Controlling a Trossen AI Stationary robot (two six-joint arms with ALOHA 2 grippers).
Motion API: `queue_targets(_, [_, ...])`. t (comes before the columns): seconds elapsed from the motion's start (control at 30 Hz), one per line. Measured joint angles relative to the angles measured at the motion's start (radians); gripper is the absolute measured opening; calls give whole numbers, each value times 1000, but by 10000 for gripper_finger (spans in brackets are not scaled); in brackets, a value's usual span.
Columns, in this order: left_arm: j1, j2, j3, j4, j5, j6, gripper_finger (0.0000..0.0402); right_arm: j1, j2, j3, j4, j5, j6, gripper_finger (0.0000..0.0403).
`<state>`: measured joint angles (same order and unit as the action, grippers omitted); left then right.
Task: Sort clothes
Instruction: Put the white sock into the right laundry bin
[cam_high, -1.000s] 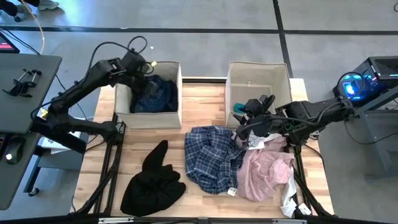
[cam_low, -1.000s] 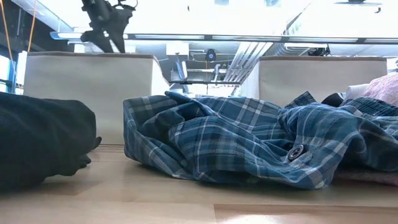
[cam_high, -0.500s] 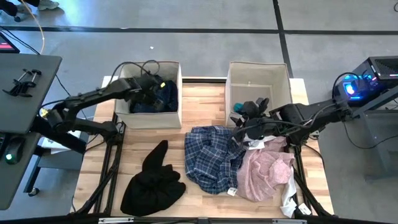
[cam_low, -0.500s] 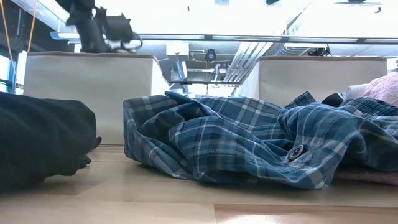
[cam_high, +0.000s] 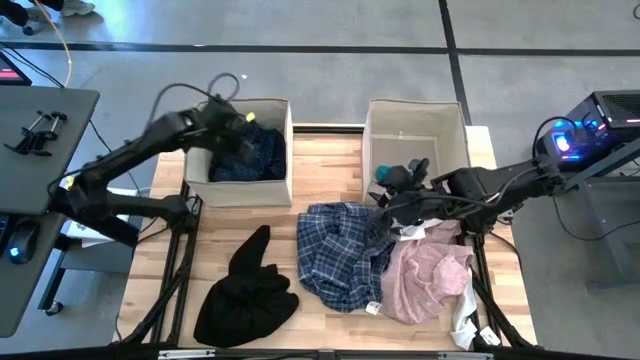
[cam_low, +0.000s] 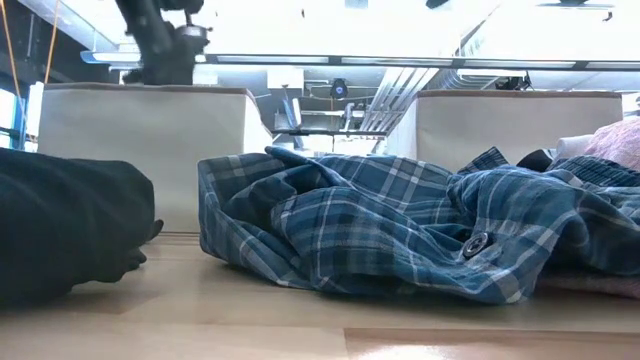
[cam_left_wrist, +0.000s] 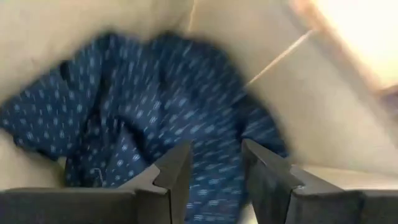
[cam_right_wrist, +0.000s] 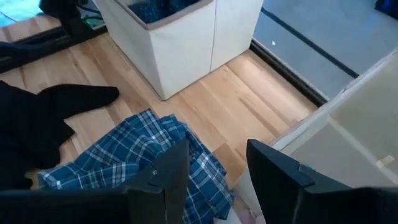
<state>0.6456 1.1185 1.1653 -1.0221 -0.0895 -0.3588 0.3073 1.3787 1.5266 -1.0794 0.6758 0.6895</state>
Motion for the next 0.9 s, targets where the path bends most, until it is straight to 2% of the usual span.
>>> queue_targets(0.13, [-51, -65, 86, 76, -3, -38, 126, 0, 0, 64, 5, 4, -128, 153])
queue_targets(0.33, [-153, -175, 92, 343, -6, -76, 126, -31, -1, 162, 15, 29, -382, 153])
queue_targets(0.43, [-218, -205, 92, 419, -1, -74, 126, -63, -1, 183, 16, -8, -459, 153])
queue_targets(0.57, [-315, -230, 92, 445, -1, -93, 126, -77, 0, 187, 26, -148, -511, 153])
queue_targets(0.7, [-402, -234, 91, 437, -2, -101, 126, -78, 22, 188, 14, -436, -532, 153])
queue_targets(0.8, [-446, -227, 91, 437, -19, -97, 126, -61, 58, 188, -73, -625, -396, 153])
queue_targets(0.9, [-475, -216, 91, 435, -26, -59, 126, -42, 107, 183, -240, -697, -234, 153])
